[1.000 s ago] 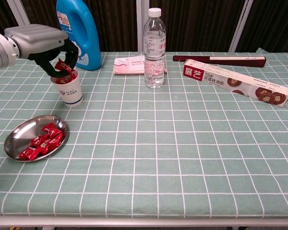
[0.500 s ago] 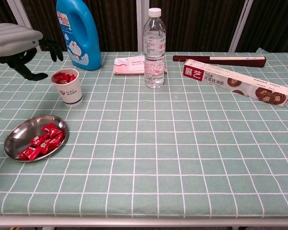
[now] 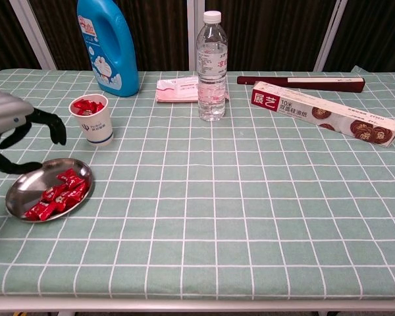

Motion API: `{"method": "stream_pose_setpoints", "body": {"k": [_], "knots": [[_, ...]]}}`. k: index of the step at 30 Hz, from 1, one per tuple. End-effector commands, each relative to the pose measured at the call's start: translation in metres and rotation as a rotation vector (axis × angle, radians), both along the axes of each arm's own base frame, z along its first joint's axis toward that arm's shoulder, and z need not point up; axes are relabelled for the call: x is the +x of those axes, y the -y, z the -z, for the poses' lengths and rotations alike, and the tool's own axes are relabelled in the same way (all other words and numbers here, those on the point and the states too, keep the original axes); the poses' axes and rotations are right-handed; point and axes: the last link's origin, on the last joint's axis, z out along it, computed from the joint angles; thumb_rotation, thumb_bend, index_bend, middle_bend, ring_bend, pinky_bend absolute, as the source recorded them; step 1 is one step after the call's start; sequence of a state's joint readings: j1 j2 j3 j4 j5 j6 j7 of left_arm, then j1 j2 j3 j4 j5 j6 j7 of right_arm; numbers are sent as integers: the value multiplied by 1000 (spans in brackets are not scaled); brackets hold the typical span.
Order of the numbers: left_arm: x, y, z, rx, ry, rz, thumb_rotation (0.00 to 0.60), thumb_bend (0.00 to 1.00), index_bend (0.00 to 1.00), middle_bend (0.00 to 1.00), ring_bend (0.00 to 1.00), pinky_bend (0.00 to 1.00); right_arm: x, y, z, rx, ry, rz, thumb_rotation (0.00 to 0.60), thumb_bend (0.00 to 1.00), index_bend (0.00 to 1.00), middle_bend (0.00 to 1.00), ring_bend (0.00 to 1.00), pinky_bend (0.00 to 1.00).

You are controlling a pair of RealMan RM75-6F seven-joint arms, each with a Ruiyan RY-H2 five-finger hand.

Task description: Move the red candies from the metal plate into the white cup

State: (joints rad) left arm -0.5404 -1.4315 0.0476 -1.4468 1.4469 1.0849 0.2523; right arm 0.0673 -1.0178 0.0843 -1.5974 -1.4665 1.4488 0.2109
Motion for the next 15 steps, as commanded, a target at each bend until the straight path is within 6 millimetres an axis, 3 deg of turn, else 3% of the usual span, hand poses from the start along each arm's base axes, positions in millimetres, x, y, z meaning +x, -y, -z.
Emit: {"method": "stream_pose_setpoints", "body": {"k": [1, 8, 15], "knots": [[3, 2, 8, -25, 0, 12, 600, 317, 430, 468, 755, 1000, 0, -1, -1, -2, 1, 2, 600, 113, 30, 141, 6, 331], [9, -4, 23, -38, -58, 47, 600, 312, 429, 468, 755, 1000, -1, -3, -2, -5, 1, 6, 600, 113, 30, 141, 6, 331], [0, -12, 28, -28, -110, 34, 600, 312, 449, 488, 756, 1000, -2, -3, -2, -8, 0, 10, 600, 113, 30, 141, 6, 332]]}}
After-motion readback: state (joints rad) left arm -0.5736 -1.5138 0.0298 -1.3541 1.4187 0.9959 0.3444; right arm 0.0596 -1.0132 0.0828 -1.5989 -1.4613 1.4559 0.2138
